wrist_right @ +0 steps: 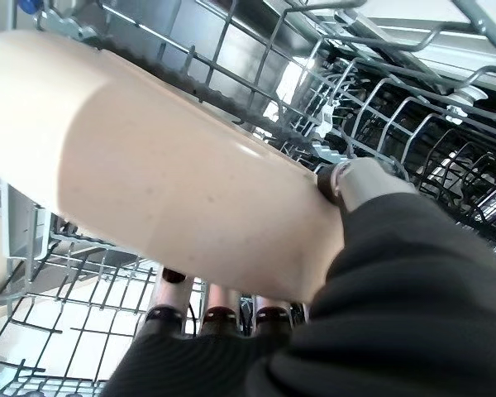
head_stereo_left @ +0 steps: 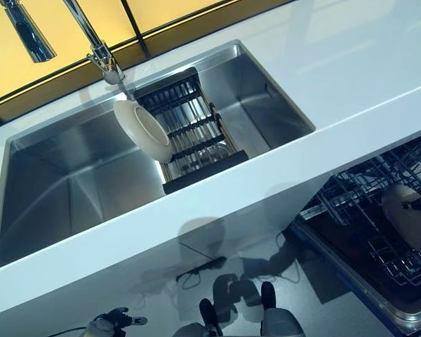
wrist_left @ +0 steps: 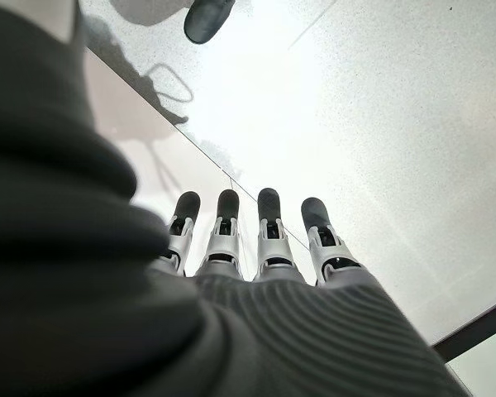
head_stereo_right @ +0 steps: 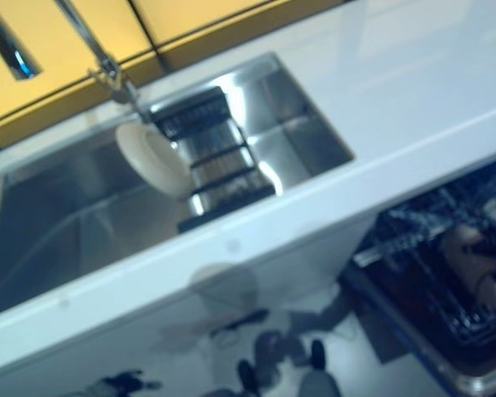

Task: Take plates into dishwasher

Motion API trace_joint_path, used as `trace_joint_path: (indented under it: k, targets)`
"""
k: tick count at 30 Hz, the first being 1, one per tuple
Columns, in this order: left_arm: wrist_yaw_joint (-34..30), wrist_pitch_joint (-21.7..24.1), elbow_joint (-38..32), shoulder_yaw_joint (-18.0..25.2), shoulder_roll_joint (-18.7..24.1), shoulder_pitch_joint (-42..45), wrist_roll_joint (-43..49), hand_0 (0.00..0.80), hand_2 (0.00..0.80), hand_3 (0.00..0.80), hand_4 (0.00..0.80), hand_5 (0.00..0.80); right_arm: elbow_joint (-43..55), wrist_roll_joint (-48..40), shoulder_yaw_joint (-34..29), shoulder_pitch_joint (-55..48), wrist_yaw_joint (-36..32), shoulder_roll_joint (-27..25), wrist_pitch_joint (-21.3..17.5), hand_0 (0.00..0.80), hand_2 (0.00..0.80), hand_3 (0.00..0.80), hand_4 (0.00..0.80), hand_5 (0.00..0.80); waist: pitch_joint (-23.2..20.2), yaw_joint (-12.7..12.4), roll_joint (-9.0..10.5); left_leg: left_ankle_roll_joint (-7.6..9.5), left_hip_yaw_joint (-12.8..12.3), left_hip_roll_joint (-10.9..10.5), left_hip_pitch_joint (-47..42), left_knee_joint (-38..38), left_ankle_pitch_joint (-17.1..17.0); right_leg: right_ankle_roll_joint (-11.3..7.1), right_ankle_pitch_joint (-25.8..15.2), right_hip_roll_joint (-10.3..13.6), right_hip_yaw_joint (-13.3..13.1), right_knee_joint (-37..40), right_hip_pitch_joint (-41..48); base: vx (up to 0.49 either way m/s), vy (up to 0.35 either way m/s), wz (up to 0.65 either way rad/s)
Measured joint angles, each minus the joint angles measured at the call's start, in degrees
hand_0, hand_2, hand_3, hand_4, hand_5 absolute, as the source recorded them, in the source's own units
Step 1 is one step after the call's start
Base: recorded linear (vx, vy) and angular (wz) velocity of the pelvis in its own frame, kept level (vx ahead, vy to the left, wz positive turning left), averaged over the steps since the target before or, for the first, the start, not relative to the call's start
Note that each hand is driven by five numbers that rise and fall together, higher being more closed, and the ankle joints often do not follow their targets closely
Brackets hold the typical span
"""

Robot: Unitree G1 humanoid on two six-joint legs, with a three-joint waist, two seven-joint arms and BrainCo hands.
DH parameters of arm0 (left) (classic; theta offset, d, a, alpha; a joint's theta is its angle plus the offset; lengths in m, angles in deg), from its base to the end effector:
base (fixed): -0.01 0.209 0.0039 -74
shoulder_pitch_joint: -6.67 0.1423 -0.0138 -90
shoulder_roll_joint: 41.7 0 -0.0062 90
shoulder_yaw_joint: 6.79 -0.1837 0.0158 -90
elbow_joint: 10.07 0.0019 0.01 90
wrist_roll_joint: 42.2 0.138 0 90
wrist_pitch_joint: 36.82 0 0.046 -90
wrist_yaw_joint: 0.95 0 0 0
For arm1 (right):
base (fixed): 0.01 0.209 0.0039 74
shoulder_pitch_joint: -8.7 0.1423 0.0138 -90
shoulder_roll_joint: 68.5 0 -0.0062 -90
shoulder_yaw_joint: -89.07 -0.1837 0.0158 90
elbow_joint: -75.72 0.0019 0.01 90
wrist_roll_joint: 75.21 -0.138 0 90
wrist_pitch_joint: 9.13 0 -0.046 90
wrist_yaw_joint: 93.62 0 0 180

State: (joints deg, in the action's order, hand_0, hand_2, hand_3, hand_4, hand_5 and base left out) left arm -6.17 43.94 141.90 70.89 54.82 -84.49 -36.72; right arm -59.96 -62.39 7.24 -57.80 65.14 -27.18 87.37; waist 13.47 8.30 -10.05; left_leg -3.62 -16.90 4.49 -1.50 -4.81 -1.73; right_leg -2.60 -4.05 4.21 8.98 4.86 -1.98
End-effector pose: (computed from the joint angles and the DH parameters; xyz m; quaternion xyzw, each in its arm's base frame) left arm 0.0966 0.2666 -0.0938 0.2353 0.5867 -0.0291 0.7743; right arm 0.2196 -0.4108 0.1565 -0.5182 0.3429 -0.0759 0.7798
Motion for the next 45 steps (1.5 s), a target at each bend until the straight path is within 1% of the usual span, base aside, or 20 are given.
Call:
trace_joint_path:
  k: [1, 2, 3, 8, 11, 15, 17, 22, 25, 29, 32, 35, 36, 37, 39, 40, 42, 44, 45]
  targets:
    - [0.0, 0.0, 0.0, 0.0, 0.0, 0.0, 0.0, 0.0, 0.0, 0.0, 0.0, 0.0, 0.0, 0.0, 0.0, 0.0, -0.1, 0.0, 0.1, 0.22, 0.22, 0.22, 0.22, 0.22, 0.0, 0.0, 0.05, 0.0, 0.0, 0.0, 0.0, 0.0, 0.0, 0.0, 0.0, 0.0, 0.0, 0.0, 0.0, 0.04, -0.007, 0.0]
    - [0.0, 0.0, 0.0, 0.0, 0.0, 0.0, 0.0, 0.0, 0.0, 0.0, 0.0, 0.0, 0.0, -0.2, 0.0, -0.1, -0.5, 0.0, 0.1, 0.069, 0.069, 0.069, 0.069, 0.069, 0.0, 0.1, 0.25, 0.0, 0.0, 0.0, -0.1, 0.0, 0.0, 0.0, 0.0, 0.0, 0.0, 0.0, 0.1, 0.044, -0.011, 0.0]
    - [0.0, -0.1, 0.0, 0.0, 0.0, 0.0, 0.0, 0.0, 0.0, 0.0, 0.0, 0.0, 0.0, -0.3, 0.0, -0.3, -0.8, 0.0, 0.1, 0.0, 0.0, 0.0, 0.0, 0.0, 0.0, 0.1, 0.37, 0.0, 0.0, 0.0, -0.2, 0.0, 0.0, 0.0, 0.0, 0.0, 0.0, 0.0, 0.3, 0.041, -0.009, 0.0]
    - [0.0, -0.1, 0.0, 0.0, 0.1, 0.0, 0.2, 0.0, 0.0, 0.0, 0.0, 0.0, 0.0, -1.3, -0.3, -0.8, -1.2, 0.1, 0.2, 0.0, 0.0, 0.0, 0.0, 0.0, 0.0, 0.0, 1.83, 0.0, 0.0, 0.0, -0.9, 0.0, 0.0, 0.01, 0.0, 0.0, 0.0, 0.0, 0.9, 0.044, -0.013, 0.0]
    - [0.0, -0.2, 0.1, 0.1, 0.1, 0.3, 0.5, 0.0, 0.0, 0.0, 0.0, 0.0, 0.0, -2.2, -0.7, -1.3, -1.3, 0.3, 0.7, 0.0, 0.0, 0.0, 0.0, 0.0, -0.2, 0.0, 3.29, 0.0, 0.0, 0.0, -1.2, 0.0, 0.0, 0.02, 0.0, -0.1, 0.0, 0.0, 1.2, 0.046, -0.009, 0.0]
    - [0.0, -0.2, 0.4, 0.1, 0.2, 0.4, 0.5, 0.0, 0.0, 0.0, 0.0, 0.0, 0.5, -3.0, -1.8, -2.6, -1.8, 0.4, 1.0, 0.0, 0.0, 0.0, 0.0, 0.0, -1.6, -0.2, 6.06, 0.01, 0.0, 0.0, -1.9, 0.0, 0.0, 0.01, 0.0, -0.1, 0.0, 0.0, 1.9, 0.054, 0.006, 0.0]
    - [0.0, -0.2, 0.4, 0.1, 0.5, 0.3, 0.6, 0.0, 0.0, 0.0, 0.0, 0.0, 0.8, -3.5, -3.3, -3.3, -2.1, 0.4, 1.4, 0.0, 0.0, 0.0, 0.0, 0.0, -2.1, -0.3, 7.0, 0.01, 0.0, 0.0, -1.9, 0.0, 0.0, 0.01, 0.0, -0.1, 0.0, 0.0, 1.9, 0.048, 0.041, 0.0]
    - [0.0, -0.6, 1.1, 0.1, 0.5, 0.9, 0.6, 0.0, 0.0, 0.0, 0.0, 0.0, 1.7, -4.6, -6.1, -4.3, -2.7, 0.0, 3.6, 0.0, 0.0, 0.0, 0.0, 0.0, -3.5, 0.1, 9.07, 0.01, -0.2, 0.1, -2.4, 0.0, 0.0, -0.02, -0.1, -0.2, -0.5, 0.0, 2.2, 0.07, 0.038, -0.03]
    - [0.0, -0.7, 1.7, 0.1, 0.7, 1.1, 0.6, 0.0, 0.0, 0.0, 0.0, 0.0, 2.3, -5.3, -8.0, -5.8, -4.4, -2.8, 4.4, 0.0, 0.0, 0.0, 0.0, 0.0, -4.2, 0.1, 9.66, -0.04, -0.2, 0.1, -3.0, -0.1, 0.1, -0.04, -0.1, -0.2, -0.5, 0.0, 2.9, 0.067, 0.023, 0.0]
    - [0.1, -1.3, 2.2, 0.2, 0.9, 1.3, 0.6, 0.0, 0.0, 0.0, 0.0, 0.0, 2.2, -6.6, -10.2, -5.7, -6.3, -8.4, 6.2, 0.0, 0.0, 0.0, 0.0, 0.0, -4.8, 0.1, 10.54, -0.09, -0.3, 0.2, -3.9, -0.1, 0.2, -0.02, -0.2, -0.4, -0.6, 0.0, 3.7, 0.062, 0.014, -0.02]
    - [0.2, -1.5, 2.4, 0.2, 1.2, 1.5, 0.6, 0.0, 0.0, 0.0, 0.0, 0.0, 2.0, -7.2, -10.8, -5.4, -7.6, -12.6, 8.1, 0.0, 0.0, 0.0, 0.0, 0.0, -6.2, -0.1, 11.76, -0.02, -0.3, 0.3, -4.0, -0.1, 0.3, -0.26, 0.0, -0.5, -0.7, 0.0, 3.8, 0.042, 0.006, -0.01]
    - [0.2, -1.4, 3.3, 0.2, 1.2, 1.5, 0.6, 0.0, 0.0, 0.0, 0.0, 0.0, -1.6, -7.2, -10.8, -2.8, -8.7, -14.6, 9.1, 0.0, 0.0, 0.0, 0.0, 0.0, -7.1, -0.2, 13.04, 0.01, -0.3, 0.3, -4.0, -0.1, 0.3, -0.25, 0.0, -0.5, -0.7, 0.0, 3.8, 0.012, 0.001, 0.0]
    - [0.3, -1.4, 4.1, 0.2, 1.2, 1.7, 0.5, 0.0, 0.0, 0.0, 0.0, 0.0, -3.7, -6.6, -10.7, -1.0, -9.0, -15.8, 9.2, 0.0, 0.0, 0.0, 0.0, 0.0, -7.6, -0.6, 13.64, 0.03, -0.3, 0.3, -4.0, -0.1, 0.4, -0.26, 0.0, -0.5, -0.7, 0.0, 3.8, 0.0, 0.0, 0.0]
    - [0.3, -1.4, 4.3, 0.2, 1.2, 1.5, 0.5, 0.0, 0.0, 0.0, 0.0, 0.0, -4.5, -6.5, -10.2, -0.2, -8.9, -16.5, 9.2, 0.0, 0.0, 0.0, 0.0, 0.0, -7.7, -0.8, 13.81, 0.03, -0.3, 0.3, -4.0, -0.1, 0.4, -0.26, 0.0, -0.5, -0.7, 0.0, 3.8, 0.0, 0.0, 0.0]
    - [0.4, -1.4, 4.6, 0.1, 1.2, 1.3, 0.5, 0.0, 0.0, 0.0, 0.0, 0.0, -5.6, -4.7, -9.3, 3.2, -8.0, -19.5, 8.8, 0.0, 0.0, 0.0, 0.0, 0.0, -8.0, -1.3, 14.2, -0.03, -0.3, 0.2, -4.1, -0.1, 0.3, -0.26, 0.0, -0.4, -0.7, 0.1, 3.8, 0.0, 0.0, 0.0]
    - [0.6, -1.4, 4.6, 0.1, 1.3, 1.7, 0.3, 0.0, 0.0, 0.0, 0.0, 0.0, -5.7, -4.6, -7.9, 6.7, -6.8, -20.2, 8.9, 0.0, 0.0, 0.0, 0.0, 0.0, -8.1, -1.6, 14.33, 0.06, -0.3, 0.2, -4.1, -0.1, 0.3, -0.26, 0.0, -0.3, -0.6, 0.1, 3.9, 0.037, 0.036, 0.02]
    - [0.7, -1.5, 4.8, 0.1, 1.3, 2.4, -0.1, 0.0, 0.0, 0.0, 0.0, 0.0, -4.1, -5.2, -2.5, 14.7, -3.3, -22.4, 8.9, 0.0, 0.0, 0.0, 0.0, 0.0, -8.3, -1.9, 14.07, -0.13, -0.2, 0.2, -4.1, -0.1, 0.2, -0.25, 0.0, -0.3, -0.4, 0.1, 4.0, 0.024, 0.034, 0.02]
    - [0.9, -1.5, 4.9, 0.1, 1.3, 2.5, -0.1, 0.0, 0.0, 0.0, 0.0, 0.0, -2.0, -5.8, 3.3, 22.0, -0.4, -24.1, 8.8, 0.0, 0.0, 0.0, 0.0, 0.0, -8.3, -3.0, 14.02, -0.1, 0.0, 0.2, -4.1, 0.0, 0.1, -0.24, 0.0, -0.3, -0.3, 0.2, 4.1, 0.031, 0.04, 0.04]
    - [1.0, -1.5, 4.9, 0.1, 1.3, 2.6, -0.1, 0.0, 0.0, 0.0, 0.0, 0.0, -1.4, -5.8, 6.8, 26.5, 0.7, -24.1, 8.4, 0.0, 0.0, 0.0, 0.0, 0.0, -8.4, -3.1, 14.05, -0.09, 0.1, 0.2, -4.2, 0.0, 0.1, -0.23, 0.0, -0.3, -0.1, 0.2, 4.2, 0.038, 0.046, 0.12]
